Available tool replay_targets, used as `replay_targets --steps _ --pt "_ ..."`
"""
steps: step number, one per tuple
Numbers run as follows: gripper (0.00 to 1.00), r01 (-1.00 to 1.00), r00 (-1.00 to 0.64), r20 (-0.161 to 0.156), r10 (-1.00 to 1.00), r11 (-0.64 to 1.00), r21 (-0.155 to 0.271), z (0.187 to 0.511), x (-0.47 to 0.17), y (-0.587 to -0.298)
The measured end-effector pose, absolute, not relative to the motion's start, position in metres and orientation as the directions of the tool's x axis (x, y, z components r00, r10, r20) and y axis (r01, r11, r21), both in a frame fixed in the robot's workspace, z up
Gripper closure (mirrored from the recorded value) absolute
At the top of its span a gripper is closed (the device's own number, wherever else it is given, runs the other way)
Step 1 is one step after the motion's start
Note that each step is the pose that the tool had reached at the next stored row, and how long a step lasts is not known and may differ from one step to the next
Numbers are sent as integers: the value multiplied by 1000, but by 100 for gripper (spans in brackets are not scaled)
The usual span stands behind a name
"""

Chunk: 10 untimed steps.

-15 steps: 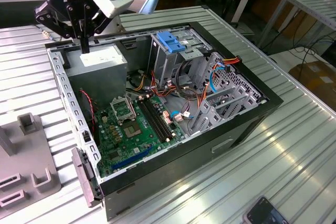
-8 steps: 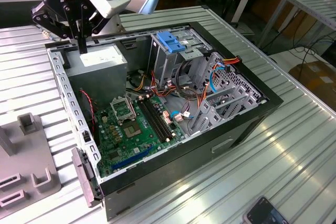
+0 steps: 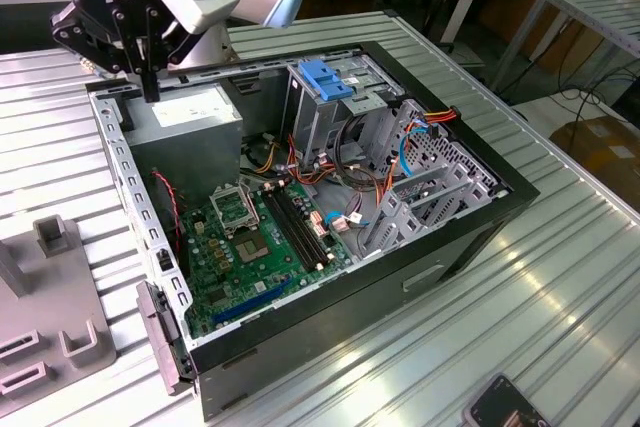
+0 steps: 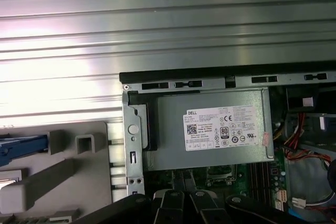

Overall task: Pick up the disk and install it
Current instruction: 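Reach for the disk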

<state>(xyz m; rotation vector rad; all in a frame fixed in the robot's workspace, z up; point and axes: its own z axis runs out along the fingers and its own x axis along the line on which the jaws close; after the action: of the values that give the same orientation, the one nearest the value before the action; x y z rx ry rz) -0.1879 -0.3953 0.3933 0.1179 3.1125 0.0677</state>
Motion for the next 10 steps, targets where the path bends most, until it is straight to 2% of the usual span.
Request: replay_targets --steps 10 --pt "90 75 -997 -24 76 996 44 393 -198 -391"
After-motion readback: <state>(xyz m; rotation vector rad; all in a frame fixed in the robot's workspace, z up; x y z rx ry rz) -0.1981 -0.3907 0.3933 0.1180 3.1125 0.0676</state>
